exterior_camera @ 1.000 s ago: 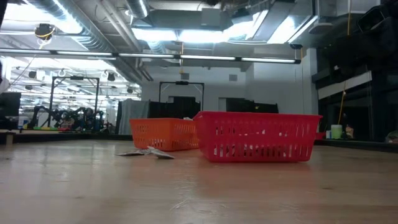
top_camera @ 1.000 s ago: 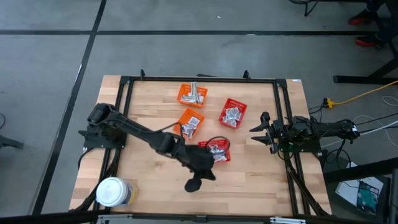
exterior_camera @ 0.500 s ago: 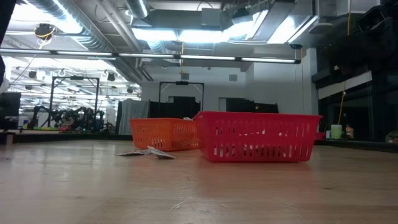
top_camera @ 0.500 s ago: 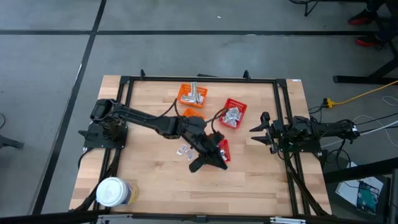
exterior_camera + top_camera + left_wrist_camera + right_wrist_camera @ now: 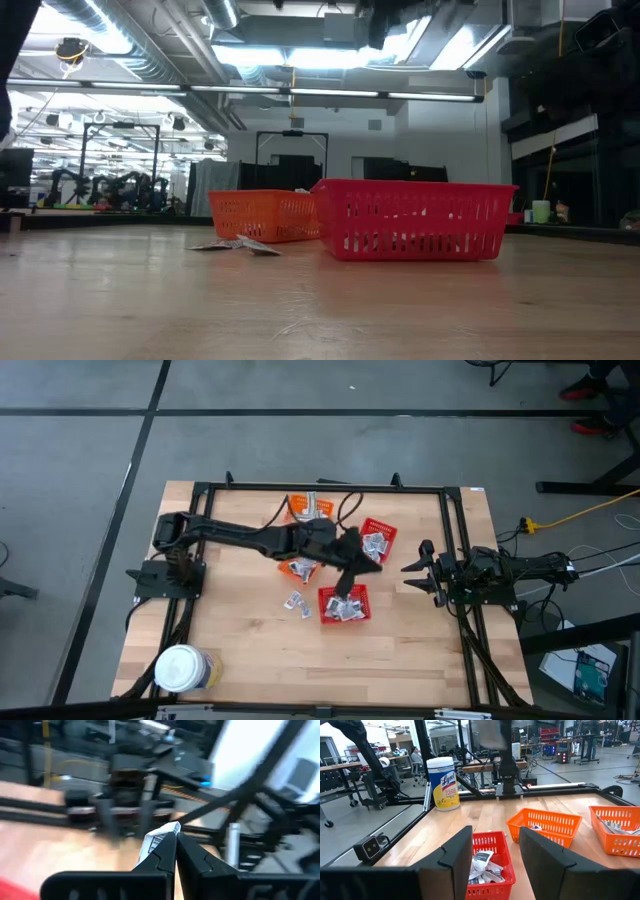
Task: Pick & Place First Aid Supplies
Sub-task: Put the orange ointment pack into the top red bin
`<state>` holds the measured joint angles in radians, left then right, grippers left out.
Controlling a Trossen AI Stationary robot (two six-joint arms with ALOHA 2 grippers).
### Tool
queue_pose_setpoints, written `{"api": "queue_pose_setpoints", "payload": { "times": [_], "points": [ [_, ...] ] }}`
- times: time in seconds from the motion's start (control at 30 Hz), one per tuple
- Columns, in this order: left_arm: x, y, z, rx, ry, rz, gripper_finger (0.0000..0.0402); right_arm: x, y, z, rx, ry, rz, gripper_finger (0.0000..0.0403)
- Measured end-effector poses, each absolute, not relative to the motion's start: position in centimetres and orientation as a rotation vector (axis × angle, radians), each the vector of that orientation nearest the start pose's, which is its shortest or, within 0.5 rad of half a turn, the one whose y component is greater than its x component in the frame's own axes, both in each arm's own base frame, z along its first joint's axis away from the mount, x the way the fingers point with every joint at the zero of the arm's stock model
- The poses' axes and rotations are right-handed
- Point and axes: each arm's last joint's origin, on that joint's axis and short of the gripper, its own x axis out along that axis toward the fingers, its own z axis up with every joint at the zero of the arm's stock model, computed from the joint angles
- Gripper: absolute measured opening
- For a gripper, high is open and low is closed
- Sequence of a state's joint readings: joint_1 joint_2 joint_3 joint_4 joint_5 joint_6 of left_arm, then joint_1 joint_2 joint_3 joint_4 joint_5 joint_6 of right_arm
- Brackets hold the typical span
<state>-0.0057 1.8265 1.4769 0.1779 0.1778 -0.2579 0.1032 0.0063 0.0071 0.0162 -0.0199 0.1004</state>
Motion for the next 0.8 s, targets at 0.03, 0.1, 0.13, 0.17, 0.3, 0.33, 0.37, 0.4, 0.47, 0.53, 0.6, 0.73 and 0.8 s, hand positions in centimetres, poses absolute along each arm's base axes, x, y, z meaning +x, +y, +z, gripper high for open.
{"api": "queue_pose_setpoints", "payload": {
  "times": [0.03,0.1,0.13,0.17,0.3,0.33,0.37,0.4,0.47,0.53,0.6,0.73,0.8],
  "points": [
    [43.5,-0.2,30.9,-0.264,0.202,-0.14,0.0003,9.7,1.1,16.7,0.101,-0.011,0.124,0.0163],
    [44.1,0.9,29.7,-0.258,0.224,-0.088,0.0003,9.7,1.1,16.7,0.101,-0.011,0.124,0.0163],
    [44.4,1.4,29.0,-0.258,0.237,-0.059,0.0003,9.7,1.1,16.7,0.101,-0.011,0.124,0.0163],
    [44.7,1.9,28.4,-0.257,0.244,-0.024,0.0003,9.7,1.1,16.7,0.101,-0.011,0.124,0.0163],
    [45.2,3.9,26.6,-0.252,0.28,0.111,0.0003,9.7,1.1,16.7,0.101,-0.011,0.124,0.0163],
    [45.3,4.5,26.3,-0.251,0.289,0.139,0.0003,9.7,1.1,16.7,0.101,-0.011,0.124,0.0163],
    [45.4,5.1,25.8,-0.251,0.29,0.165,0.0003,9.7,1.1,16.7,0.101,-0.011,0.124,0.0163],
    [45.5,5.7,25.3,-0.254,0.302,0.19,0.0003,9.7,1.1,16.7,0.101,-0.011,0.124,0.0163],
    [45.7,6.7,23.8,-0.276,0.341,0.222,0.0003,9.7,1.1,16.7,0.101,-0.011,0.123,0.0163],
    [45.9,7.7,22.6,-0.321,0.365,0.243,0.0003,9.7,1.1,16.7,0.101,-0.011,0.124,0.0163],
    [46.3,8.3,21.6,-0.355,0.369,0.23,0.0003,9.7,1.1,16.7,0.101,-0.011,0.124,0.0163],
    [47.5,9.0,20.0,-0.364,0.395,0.165,0.0003,9.7,1.1,16.7,0.101,-0.011,0.124,0.0163],
    [48.0,9.0,19.4,-0.359,0.403,0.139,0.0003,9.7,1.1,16.7,0.101,-0.011,0.123,0.0163]
  ]
}}
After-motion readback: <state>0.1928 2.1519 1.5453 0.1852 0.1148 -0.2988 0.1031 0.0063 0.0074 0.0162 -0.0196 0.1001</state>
